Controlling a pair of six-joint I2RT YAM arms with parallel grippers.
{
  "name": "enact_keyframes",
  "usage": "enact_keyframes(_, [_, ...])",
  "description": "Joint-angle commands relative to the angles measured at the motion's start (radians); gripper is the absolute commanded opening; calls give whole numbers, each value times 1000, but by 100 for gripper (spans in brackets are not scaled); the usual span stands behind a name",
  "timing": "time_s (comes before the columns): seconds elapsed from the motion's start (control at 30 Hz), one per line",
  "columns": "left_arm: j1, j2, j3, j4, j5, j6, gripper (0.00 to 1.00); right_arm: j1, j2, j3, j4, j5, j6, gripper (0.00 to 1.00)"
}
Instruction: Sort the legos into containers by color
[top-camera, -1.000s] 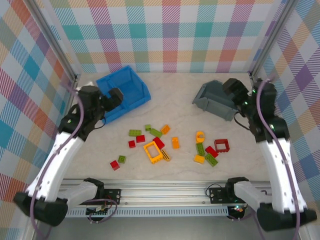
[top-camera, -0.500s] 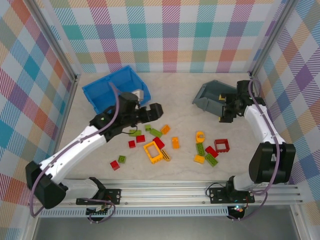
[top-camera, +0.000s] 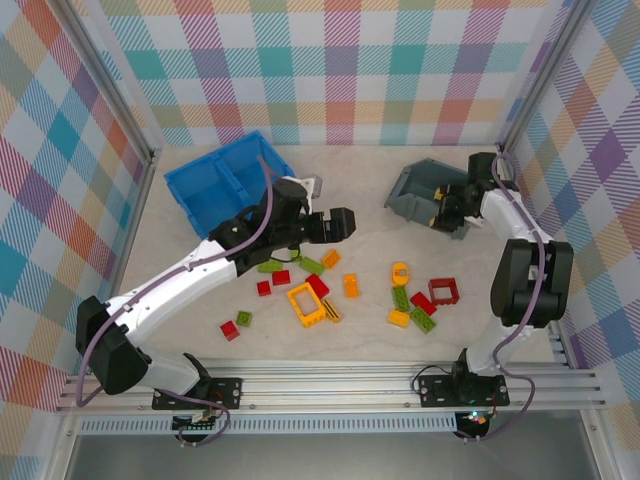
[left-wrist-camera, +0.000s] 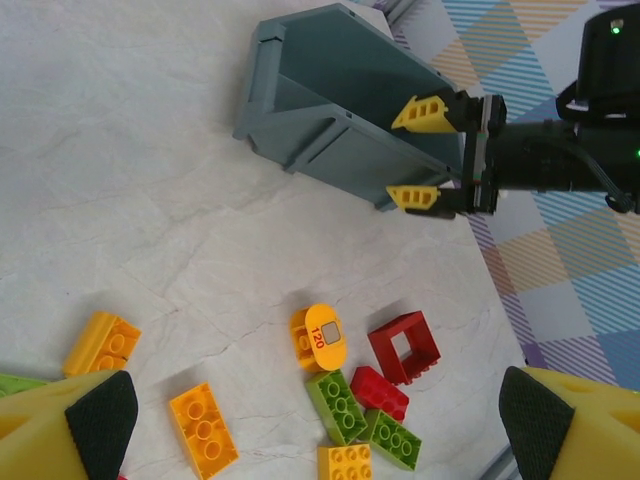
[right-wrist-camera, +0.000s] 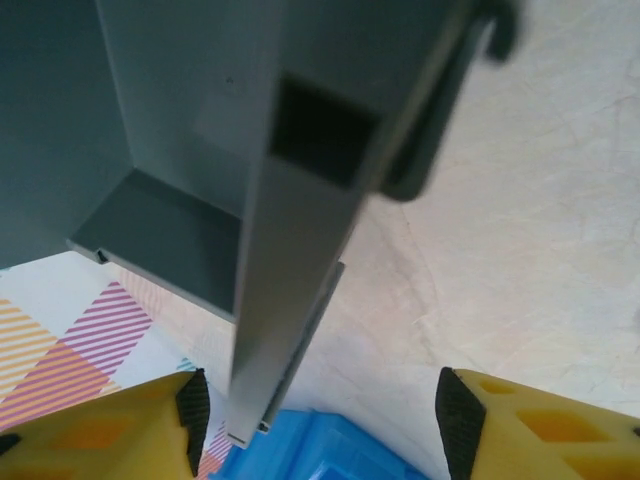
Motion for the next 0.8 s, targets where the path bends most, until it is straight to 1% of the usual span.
enact_keyframes(0.0, [-15,-20,-6,8,-27,23,95,-6,44,63,-75,-16,-33,57])
enact_keyframes(0.03, [-15,-24,-12,8,-32,23,95,-6,54,74,-95,-12,-44,53])
enact_keyframes(0.1, [-14,-31,-22,7,-34,22,95,-6,65,90,-117,-1,-69,49])
enact_keyframes(0.2, [-15,-36,-29,5,-41,20,95,-6,87,120,-156,12,-105,46])
enact_keyframes(0.27, [-14,-39,-30,4,-43,18,95,-7,107,139,-173,8,-127,47])
enact_keyframes(0.33, [-16,-43,-28,2,-41,20,95,-6,122,156,-170,8,-148,55])
enact_keyframes(0.37, [-16,-46,-30,1,-40,20,95,-6,126,162,-170,11,-158,57])
enact_keyframes(0.47, [-16,-57,-31,-5,-49,20,95,-6,141,189,-192,11,-185,57])
enact_keyframes(0.57, [-16,-67,-39,-8,-57,21,95,-5,165,213,-219,4,-196,56])
enact_keyframes(0.77, [-18,-73,-40,-12,-65,16,95,-3,174,225,-252,20,-209,46])
